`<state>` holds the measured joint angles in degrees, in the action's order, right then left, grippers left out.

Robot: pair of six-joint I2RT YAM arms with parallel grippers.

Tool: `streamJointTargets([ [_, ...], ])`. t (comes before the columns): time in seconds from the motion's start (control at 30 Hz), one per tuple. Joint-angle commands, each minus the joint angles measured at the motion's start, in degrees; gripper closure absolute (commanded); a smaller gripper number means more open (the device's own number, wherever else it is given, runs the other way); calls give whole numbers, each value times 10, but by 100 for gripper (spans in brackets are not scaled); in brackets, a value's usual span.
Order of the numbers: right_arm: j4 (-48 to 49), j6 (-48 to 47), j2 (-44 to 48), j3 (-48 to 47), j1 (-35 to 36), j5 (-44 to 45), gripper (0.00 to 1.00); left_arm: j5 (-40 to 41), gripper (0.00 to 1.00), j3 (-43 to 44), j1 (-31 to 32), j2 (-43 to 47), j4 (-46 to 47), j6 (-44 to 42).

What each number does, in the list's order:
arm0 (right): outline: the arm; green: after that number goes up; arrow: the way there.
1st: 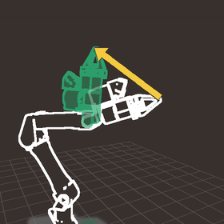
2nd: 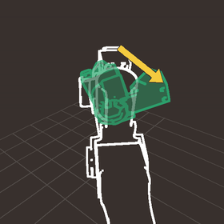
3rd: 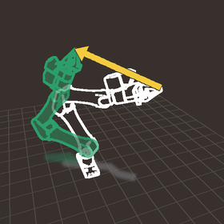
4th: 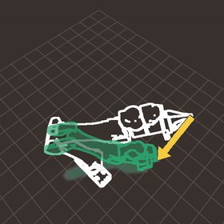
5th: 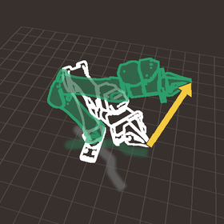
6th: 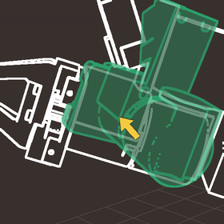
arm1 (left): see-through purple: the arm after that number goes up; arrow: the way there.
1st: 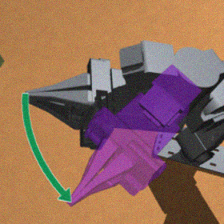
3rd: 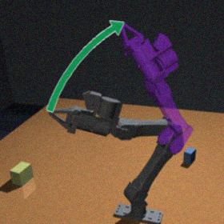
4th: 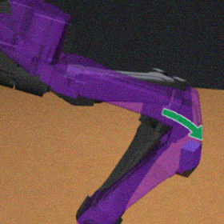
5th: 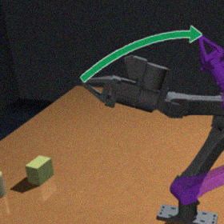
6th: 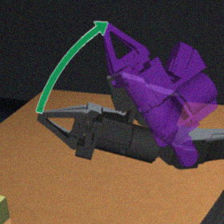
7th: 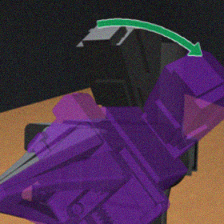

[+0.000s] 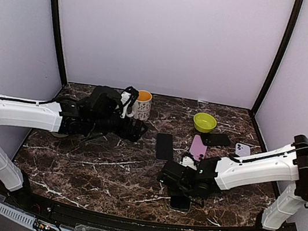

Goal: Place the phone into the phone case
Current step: Adjust the phone case at the corner of the board.

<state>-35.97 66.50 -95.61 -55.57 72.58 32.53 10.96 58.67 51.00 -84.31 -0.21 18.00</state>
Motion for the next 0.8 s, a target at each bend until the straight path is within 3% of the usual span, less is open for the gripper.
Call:
streamJointTargets([
  [0.0,-16,42,-10,14,-3,-8,80,-2,1,-5,1,12,-9,-8],
  [0.2,-56,117,-17,16,-7,6,80,-6,1,-4,1,9,-11,-6],
  [0.77,-108,166,64,18,-19,55,81,-20,2,-2,1,2,-8,-12],
])
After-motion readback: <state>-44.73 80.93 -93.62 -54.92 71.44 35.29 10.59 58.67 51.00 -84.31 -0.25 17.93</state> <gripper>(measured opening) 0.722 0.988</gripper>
